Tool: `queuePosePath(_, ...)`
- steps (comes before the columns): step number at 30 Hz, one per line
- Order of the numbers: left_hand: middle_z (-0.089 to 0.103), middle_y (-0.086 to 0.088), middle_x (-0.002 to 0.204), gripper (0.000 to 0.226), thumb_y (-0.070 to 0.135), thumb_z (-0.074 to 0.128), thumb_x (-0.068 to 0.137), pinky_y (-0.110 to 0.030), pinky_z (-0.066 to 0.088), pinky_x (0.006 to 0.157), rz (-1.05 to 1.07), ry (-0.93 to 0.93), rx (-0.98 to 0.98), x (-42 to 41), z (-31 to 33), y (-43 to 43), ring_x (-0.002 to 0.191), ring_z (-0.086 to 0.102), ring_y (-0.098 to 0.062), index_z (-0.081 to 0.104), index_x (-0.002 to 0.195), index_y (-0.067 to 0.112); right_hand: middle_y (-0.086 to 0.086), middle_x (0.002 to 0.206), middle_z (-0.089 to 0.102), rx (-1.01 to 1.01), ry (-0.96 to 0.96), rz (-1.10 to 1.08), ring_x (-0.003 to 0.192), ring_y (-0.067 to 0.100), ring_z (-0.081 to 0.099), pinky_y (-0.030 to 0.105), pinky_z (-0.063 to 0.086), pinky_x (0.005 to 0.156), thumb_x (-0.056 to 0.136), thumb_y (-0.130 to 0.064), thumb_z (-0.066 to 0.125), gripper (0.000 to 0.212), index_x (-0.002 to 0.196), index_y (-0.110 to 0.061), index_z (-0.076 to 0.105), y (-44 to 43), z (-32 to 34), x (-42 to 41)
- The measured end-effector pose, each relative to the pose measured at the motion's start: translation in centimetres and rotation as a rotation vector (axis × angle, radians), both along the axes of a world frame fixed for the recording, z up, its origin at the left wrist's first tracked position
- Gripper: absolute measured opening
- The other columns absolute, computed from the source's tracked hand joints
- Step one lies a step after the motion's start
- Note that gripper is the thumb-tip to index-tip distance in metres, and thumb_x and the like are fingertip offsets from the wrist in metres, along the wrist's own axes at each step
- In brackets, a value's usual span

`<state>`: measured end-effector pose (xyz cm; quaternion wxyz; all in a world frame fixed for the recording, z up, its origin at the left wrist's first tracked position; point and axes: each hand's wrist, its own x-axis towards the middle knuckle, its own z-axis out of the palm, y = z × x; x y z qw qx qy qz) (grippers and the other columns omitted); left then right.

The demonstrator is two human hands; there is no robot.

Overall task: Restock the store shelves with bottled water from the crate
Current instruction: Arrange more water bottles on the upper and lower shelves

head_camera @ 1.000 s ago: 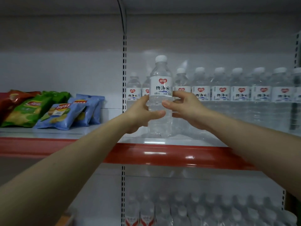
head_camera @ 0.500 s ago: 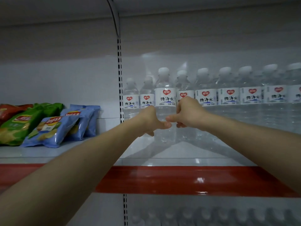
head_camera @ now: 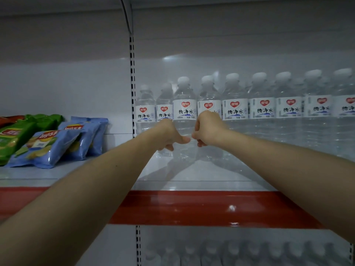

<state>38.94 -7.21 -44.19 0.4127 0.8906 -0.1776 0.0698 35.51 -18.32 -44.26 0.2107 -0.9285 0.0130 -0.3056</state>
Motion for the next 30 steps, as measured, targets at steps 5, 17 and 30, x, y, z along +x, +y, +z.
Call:
queuePosePath(5, 0.062, -0.013, 0.085, 0.045, 0.026, 0.075, 0.076, -0.044, 0.048, 0.095, 0.023, 0.012, -0.032, 0.9, -0.2, -0.2, 0.081, 0.061, -0.024, 0.046, 0.102, 0.001, 0.02, 0.09, 0.066, -0.126, -0.078, -0.029, 0.085, 0.034, 0.067, 0.042, 0.055, 0.081, 0.087, 0.003, 0.055, 0.007, 0.089, -0.001, 0.06, -0.5, -1.2, 1.1)
queuePosePath(17, 0.058, -0.008, 0.104, 0.036, 0.021, 0.063, 0.088, -0.036, 0.05, 0.092, -0.009, -0.002, -0.075, -1.2, -0.6, -0.2, 0.095, 0.058, -0.025, 0.051, 0.117, 0.005, 0.029, 0.098, 0.067, 0.107, 0.025, 0.078, 0.076, 0.026, 0.065, 0.037, 0.051, 0.076, 0.088, -0.006, 0.059, 0.023, 0.1, 0.013, 0.06, -0.4, -1.2, -1.2)
queuePosePath(30, 0.069, -0.007, 0.087, 0.007, 0.01, 0.055, 0.091, -0.02, 0.056, 0.071, -0.322, -0.167, -0.768, -15.8, -5.5, 0.2, 0.08, 0.069, -0.012, 0.061, 0.093, 0.01, 0.008, 0.072, 0.067, 0.628, -0.342, 0.456, 0.063, 0.01, 0.066, 0.022, 0.057, 0.067, 0.087, -0.002, 0.06, 0.012, 0.079, -0.011, 0.062, -0.4, -4.7, -15.9)
